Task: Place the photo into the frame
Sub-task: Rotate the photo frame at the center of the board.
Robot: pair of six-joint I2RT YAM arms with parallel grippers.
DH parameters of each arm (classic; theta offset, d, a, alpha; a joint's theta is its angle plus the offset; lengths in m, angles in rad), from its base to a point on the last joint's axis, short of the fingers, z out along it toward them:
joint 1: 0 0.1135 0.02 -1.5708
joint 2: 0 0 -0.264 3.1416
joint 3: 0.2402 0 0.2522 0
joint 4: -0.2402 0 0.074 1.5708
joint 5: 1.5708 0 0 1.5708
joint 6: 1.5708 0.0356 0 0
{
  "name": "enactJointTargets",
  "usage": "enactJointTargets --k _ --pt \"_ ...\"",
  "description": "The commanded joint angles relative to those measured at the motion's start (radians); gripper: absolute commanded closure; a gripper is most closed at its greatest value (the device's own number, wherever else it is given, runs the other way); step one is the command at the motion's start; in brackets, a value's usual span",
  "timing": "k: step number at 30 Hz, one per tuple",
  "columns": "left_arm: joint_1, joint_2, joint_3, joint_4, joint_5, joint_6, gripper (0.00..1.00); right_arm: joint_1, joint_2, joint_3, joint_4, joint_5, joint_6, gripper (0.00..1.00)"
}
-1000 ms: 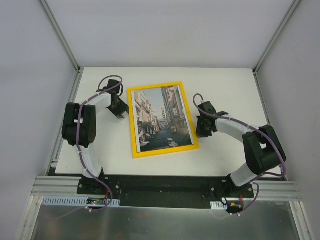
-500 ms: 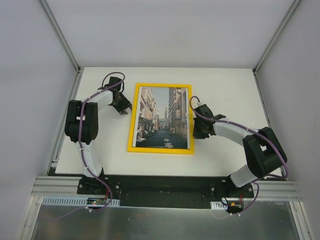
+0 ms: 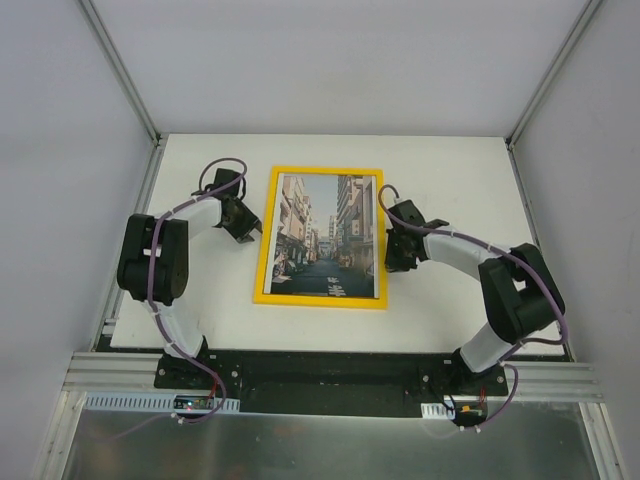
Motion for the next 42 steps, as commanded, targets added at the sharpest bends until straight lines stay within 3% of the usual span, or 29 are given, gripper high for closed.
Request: enactJointTargets --k 1,26,33,36,38,39,40,42 --pt "-0.031 -0.026 -0.086 -0.087 -0.007 -0.006 0.66 -0.001 0.069 0.032 0.048 -0.020 -0.006 0.87" --pt "-0.146 -0.187 -0.306 -0.041 -0.025 -0.042 0.66 -0.050 0.194 0.143 0.034 -0.026 -0.047 0.86" --pt "-0.106 -0.219 -0.298 -0.050 -0.063 0.011 0.61 -0.070 0.163 0.159 -0.004 0.003 -0.061 0.82" --pt "-0.048 -0.250 -0.260 -0.077 -0.072 0.083 0.53 -0.104 0.099 0.184 -0.061 0.026 -0.087 0.76" --pt "-0.007 -0.285 -0.212 -0.103 -0.073 0.123 0.42 -0.130 0.021 0.210 -0.104 0.046 -0.105 0.63" --pt "0.000 -0.305 -0.197 -0.106 -0.063 0.137 0.32 -0.141 -0.012 0.228 -0.128 0.056 -0.116 0.56" --pt "0.000 -0.329 -0.180 -0.107 -0.054 0.148 0.01 -0.144 -0.048 0.251 -0.148 0.063 -0.128 0.47" --pt "-0.003 -0.377 -0.149 -0.110 -0.033 0.168 0.01 -0.144 -0.116 0.277 -0.181 0.068 -0.147 0.29"
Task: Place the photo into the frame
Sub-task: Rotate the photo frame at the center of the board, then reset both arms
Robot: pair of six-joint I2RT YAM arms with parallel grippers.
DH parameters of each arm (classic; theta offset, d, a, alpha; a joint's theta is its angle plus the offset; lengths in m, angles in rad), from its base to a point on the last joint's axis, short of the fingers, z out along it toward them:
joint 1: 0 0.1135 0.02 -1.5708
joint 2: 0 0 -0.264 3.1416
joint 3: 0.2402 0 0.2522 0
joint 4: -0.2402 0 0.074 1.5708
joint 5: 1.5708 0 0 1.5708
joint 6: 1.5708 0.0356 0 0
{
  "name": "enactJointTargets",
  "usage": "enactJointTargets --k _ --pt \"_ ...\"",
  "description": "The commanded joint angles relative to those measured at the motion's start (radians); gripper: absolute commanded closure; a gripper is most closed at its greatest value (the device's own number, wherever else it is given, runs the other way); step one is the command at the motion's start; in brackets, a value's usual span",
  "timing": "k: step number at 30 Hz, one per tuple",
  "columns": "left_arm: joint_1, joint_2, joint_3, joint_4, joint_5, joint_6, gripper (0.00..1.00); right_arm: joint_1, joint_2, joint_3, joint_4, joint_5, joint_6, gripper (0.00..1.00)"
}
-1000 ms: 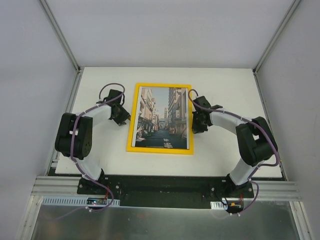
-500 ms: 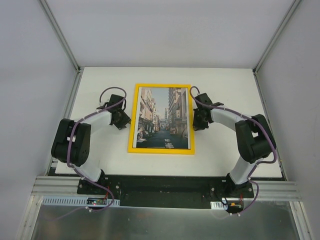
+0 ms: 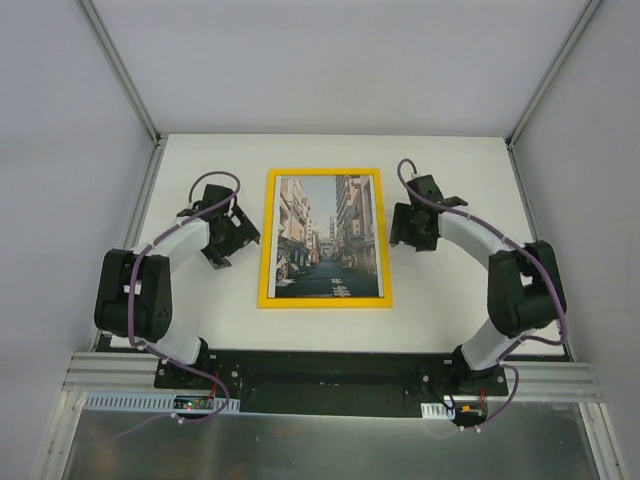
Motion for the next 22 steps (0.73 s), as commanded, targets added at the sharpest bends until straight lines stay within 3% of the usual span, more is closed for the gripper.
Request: enactJointTargets --k 1,5,12,15,22 --pt "0.005 -0.138 0.098 -0.073 0.058 0.100 0.01 -0.015 -0.218 0.111 -0.088 0.041 -0.059 0.24" --pt "-0.056 -0.264 0.134 -0.085 0.064 0.181 0.01 -0.016 -0.370 0.067 -0.050 -0.026 -0.048 0.07" --pt "-0.097 -0.439 0.052 -0.073 0.051 0.252 0.01 -0.016 -0.632 -0.116 0.077 -0.022 -0.004 0.00" --pt "-0.094 -0.476 0.024 -0.071 0.043 0.249 0.01 -0.015 -0.718 -0.196 0.109 0.029 0.010 0.04" --pt "-0.097 -0.482 0.035 -0.067 0.061 0.261 0.01 -0.015 -0.749 -0.237 0.116 0.096 0.019 0.04"
